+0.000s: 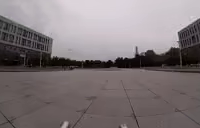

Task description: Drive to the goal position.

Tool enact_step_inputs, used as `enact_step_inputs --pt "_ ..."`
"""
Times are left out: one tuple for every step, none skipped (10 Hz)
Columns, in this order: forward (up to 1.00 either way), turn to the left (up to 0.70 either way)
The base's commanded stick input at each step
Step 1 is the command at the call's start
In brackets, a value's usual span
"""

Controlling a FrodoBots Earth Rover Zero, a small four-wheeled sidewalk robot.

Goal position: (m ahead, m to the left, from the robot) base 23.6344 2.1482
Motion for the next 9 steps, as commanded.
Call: enact_step_inputs --pt "0.05 0.00" --pt "0.05 0.00" --pt "0.05 0.00" --pt "0.04 0.00" --pt "0.05 0.00" --pt "0.05 0.00" --pt "0.05 0.00" --pt "0.05 0.00" --pt "0.05 0.00"
